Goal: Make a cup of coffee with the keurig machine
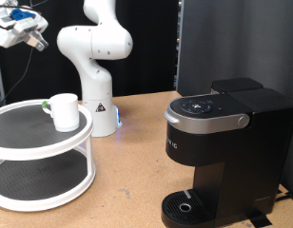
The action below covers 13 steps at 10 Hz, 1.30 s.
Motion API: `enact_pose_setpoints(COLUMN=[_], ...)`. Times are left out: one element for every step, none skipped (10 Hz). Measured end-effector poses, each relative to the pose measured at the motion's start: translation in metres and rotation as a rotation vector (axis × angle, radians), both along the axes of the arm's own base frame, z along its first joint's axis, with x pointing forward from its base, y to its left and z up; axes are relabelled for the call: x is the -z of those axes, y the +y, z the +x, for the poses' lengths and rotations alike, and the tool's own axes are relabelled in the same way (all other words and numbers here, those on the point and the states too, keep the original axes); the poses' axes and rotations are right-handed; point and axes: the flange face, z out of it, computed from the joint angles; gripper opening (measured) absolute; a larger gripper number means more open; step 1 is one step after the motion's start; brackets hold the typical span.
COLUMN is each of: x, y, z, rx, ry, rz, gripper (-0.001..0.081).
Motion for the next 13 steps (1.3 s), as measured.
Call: enact_pose_setpoints(x=[0.007,0.013,0.018,0.022,0.027,0.032,0.036,0.04,0.045,0.049,0.052,0.055,0.058], y=[0.0,0.001,0.0,0.0,-0.001,-0.002,-0.003,-0.004,-0.005,-0.007,-0.008,-0.009,-0.01], z=[0.001,0.0,0.0,-0.002,-0.004,-0.005,-0.006,-0.006,-0.006,-0.006,-0.006,-0.006,-0.005], rx=[0.015,0.02,0.023,0.02,0.016,0.014,0.018,0.029,0.044,0.057,0.066,0.073,0.078], ry=[-0.004,-0.008,-0.015,-0.02,-0.024,-0.022,-0.021,-0.022,-0.022,-0.022,-0.021,-0.021,-0.021], rz=[-0.005,-0.007,-0.009,-0.012,-0.018,-0.029,-0.038,-0.044,-0.05,-0.057,-0.062,-0.068,-0.075], gripper=[0.0004,0.0004,0.0004,0.0004,0.0004,0.0004,0.0004,0.0004,0.0004,0.0004,0.0004,0.0004,0.0004])
